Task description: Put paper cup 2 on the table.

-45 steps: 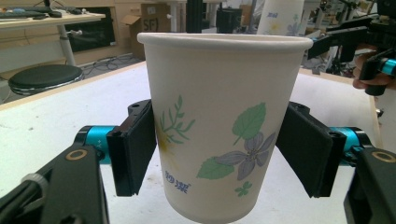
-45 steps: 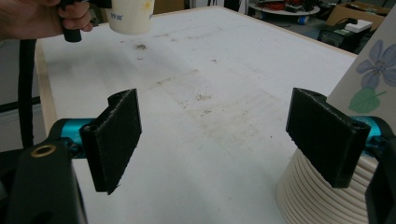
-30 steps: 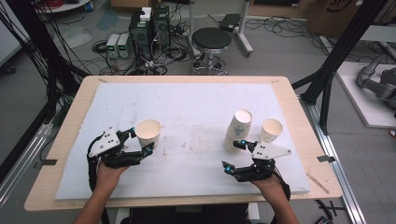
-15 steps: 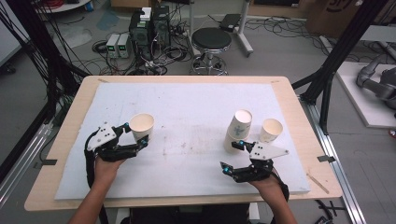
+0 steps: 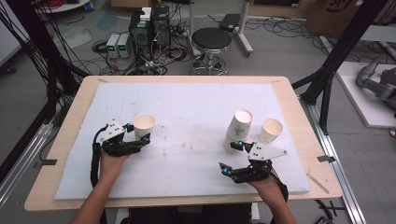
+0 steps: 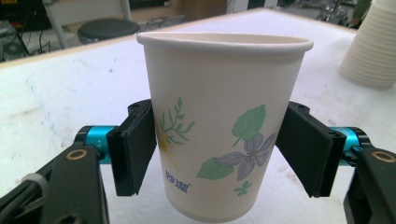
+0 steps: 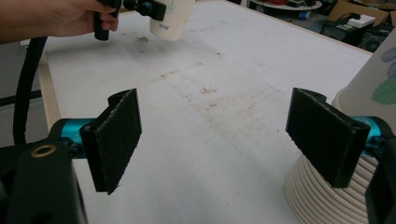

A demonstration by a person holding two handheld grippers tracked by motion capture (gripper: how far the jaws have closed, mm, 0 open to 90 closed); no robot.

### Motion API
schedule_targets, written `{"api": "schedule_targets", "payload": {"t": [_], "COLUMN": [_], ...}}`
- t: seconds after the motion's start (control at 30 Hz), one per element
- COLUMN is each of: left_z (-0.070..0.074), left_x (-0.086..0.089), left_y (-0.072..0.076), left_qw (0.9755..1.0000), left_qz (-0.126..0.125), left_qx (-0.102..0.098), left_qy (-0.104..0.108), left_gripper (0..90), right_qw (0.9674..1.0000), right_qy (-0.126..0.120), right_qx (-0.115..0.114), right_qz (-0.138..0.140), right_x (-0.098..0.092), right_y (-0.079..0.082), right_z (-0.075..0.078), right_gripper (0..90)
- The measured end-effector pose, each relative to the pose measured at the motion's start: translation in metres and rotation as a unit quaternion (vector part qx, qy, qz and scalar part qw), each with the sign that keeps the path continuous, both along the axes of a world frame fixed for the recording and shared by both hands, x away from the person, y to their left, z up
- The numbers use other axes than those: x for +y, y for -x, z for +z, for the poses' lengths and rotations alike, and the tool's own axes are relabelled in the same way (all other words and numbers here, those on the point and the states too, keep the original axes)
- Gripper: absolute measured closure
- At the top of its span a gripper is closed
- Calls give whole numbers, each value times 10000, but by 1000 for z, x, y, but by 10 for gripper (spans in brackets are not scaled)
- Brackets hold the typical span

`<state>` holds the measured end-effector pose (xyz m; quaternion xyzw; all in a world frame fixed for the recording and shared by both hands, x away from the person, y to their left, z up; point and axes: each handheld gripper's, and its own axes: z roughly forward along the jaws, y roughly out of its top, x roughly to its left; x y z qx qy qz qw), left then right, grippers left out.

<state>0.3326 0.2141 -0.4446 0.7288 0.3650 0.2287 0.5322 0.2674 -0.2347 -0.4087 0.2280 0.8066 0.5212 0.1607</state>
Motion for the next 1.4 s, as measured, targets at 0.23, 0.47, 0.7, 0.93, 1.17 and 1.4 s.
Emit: {"api": "schedule_targets", "payload": {"t": [0.23,0.47,0.7,0.93,1.17,1.4], "left_z": [-7,-8,-10,-6,5,20], "left_x": [0,4,6,11,27,37], "left_y": [-3,3,9,18,37,55], "left_qw": [9985,9969,9952,9948,9980,9972], "left_qz": [137,190,235,424,432,496], "left_qx": [388,548,669,812,457,-314], "left_qy": [-361,-537,-675,-447,-84,473], "left_gripper": [305,312,310,173,172,171], "right_qw": [10000,10000,10000,9999,9996,9976], "right_qy": [14,18,73,138,198,339], "right_qx": [-40,-55,10,17,55,114], "right_qz": [54,41,4,-3,-185,-592], "right_x": [1,0,-2,-5,-15,-29], "right_y": [-1,0,0,0,1,3], "right_z": [0,0,1,1,0,-1], "right_gripper": [186,186,186,186,186,186]}}
